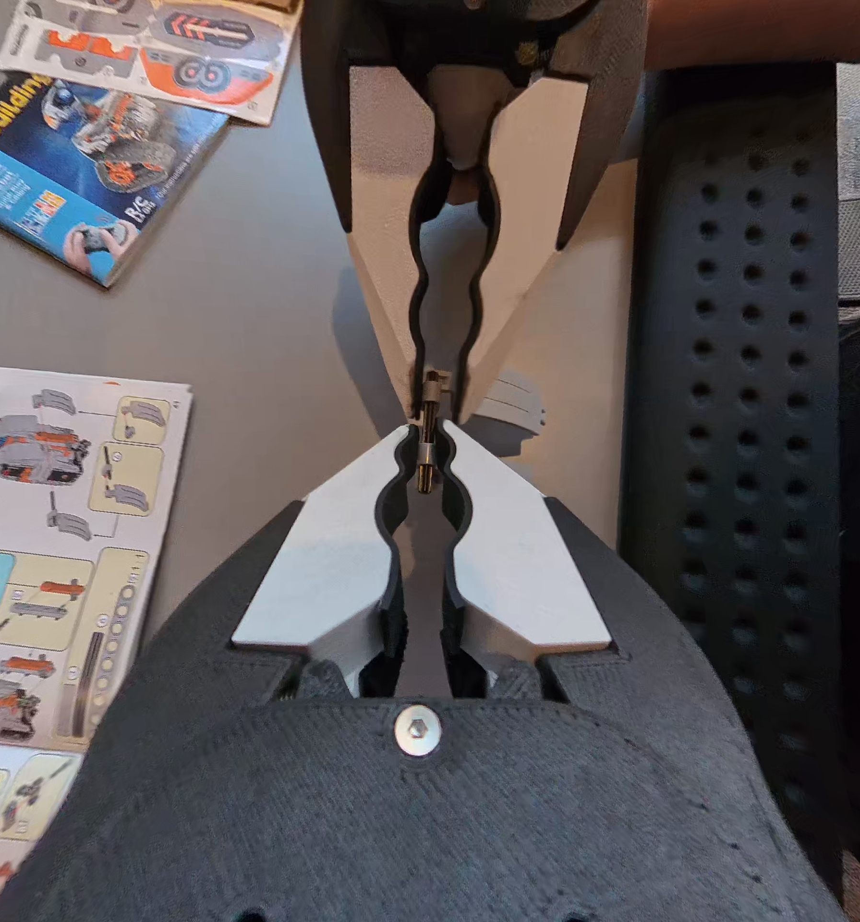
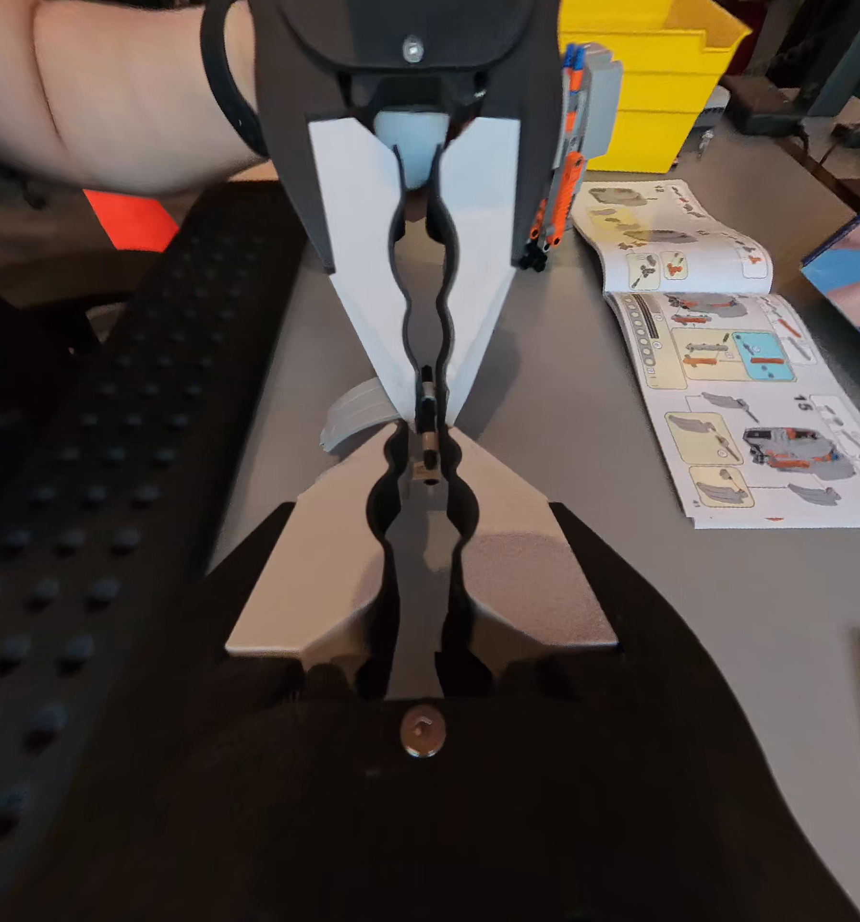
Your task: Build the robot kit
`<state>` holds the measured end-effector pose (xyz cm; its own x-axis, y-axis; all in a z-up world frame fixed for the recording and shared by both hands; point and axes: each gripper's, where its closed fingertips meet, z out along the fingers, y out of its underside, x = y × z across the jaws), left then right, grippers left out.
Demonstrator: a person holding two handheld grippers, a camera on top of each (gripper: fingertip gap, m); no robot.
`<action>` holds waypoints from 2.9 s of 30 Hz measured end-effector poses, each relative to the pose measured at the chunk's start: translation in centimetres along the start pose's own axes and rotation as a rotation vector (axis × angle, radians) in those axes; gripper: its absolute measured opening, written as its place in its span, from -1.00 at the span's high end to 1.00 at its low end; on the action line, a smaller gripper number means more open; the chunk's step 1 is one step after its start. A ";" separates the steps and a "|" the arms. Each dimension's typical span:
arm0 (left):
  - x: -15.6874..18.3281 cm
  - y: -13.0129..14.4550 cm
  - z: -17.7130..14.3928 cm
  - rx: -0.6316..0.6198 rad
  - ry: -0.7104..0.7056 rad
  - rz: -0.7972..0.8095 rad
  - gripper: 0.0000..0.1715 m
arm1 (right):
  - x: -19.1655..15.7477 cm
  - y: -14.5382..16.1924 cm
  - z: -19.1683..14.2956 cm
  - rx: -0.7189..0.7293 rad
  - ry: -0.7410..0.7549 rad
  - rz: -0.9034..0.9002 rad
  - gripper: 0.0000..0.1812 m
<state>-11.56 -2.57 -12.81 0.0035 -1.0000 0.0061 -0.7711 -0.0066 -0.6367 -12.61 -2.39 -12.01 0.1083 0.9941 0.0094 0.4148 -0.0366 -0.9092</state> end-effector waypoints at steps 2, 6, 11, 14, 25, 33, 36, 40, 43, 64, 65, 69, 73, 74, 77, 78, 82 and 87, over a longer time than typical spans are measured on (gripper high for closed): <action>0.2 0.7 0.3 -0.009 -0.004 -0.006 0.94 | -0.2 0.5 0.6 -0.041 0.009 -0.042 0.89; 0.9 1.9 0.6 -0.006 0.021 -0.029 0.95 | -1.0 1.3 1.6 -0.077 -0.028 -0.064 0.91; 1.4 3.0 1.1 -0.005 0.056 -0.083 0.95 | -1.3 2.2 2.3 -0.102 -0.066 -0.081 0.93; 1.4 3.7 1.6 -0.016 0.059 -0.087 0.95 | -1.5 2.8 2.8 -0.144 -0.081 -0.092 0.93; 1.8 4.6 2.6 -0.025 0.060 -0.026 0.91 | -2.0 3.7 3.6 -0.210 -0.132 -0.154 0.93; 1.7 4.6 2.7 -0.053 0.008 0.000 0.97 | -2.0 3.7 3.5 -0.207 -0.116 -0.179 0.93; 1.7 4.6 2.6 -0.020 0.039 -0.058 0.97 | -1.9 3.7 3.5 -0.209 -0.114 -0.177 0.93; 1.7 4.6 2.6 0.016 0.041 -0.072 0.97 | -1.9 3.8 3.5 -0.210 -0.113 -0.177 0.92; 1.7 4.6 2.6 0.022 0.035 -0.064 0.97 | -1.9 3.8 3.5 -0.210 -0.116 -0.177 0.92; 1.0 7.6 0.3 -0.048 -0.019 -0.053 0.97 | 1.8 3.7 -0.1 -0.121 -0.044 -0.075 1.00; 1.0 7.1 0.6 -0.046 -0.029 -0.032 0.97 | 1.8 3.1 0.5 -0.121 -0.045 -0.068 1.00; 0.5 6.3 1.3 -0.043 -0.049 -0.026 0.98 | -0.2 1.8 2.8 -0.106 -0.124 0.058 0.77; 0.5 5.9 1.6 -0.018 -0.034 -0.038 0.98 | -0.6 2.9 3.8 -0.176 -0.117 0.072 0.90; 0.5 5.8 1.7 -0.015 -0.037 -0.034 0.97 | -0.4 3.0 4.0 -0.184 -0.106 0.061 0.90; 0.5 5.8 1.7 -0.012 -0.044 -0.033 0.97 | -0.6 3.0 4.2 -0.195 -0.138 0.068 0.86; 0.6 5.7 1.7 -0.008 -0.042 -0.033 0.98 | -0.5 3.1 4.3 -0.204 -0.132 0.073 0.85; 0.7 5.6 1.9 -0.013 -0.047 -0.022 0.98 | -0.9 3.2 4.8 -0.230 -0.151 0.101 0.92; 0.6 5.6 1.8 -0.011 -0.052 -0.021 0.98 | -0.9 3.3 4.8 -0.248 -0.132 0.068 0.93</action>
<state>-14.69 -3.21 -17.78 0.0532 -0.9984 -0.0209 -0.7772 -0.0282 -0.6286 -15.70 -2.90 -16.98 0.0319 0.9926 -0.1168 0.6206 -0.1113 -0.7762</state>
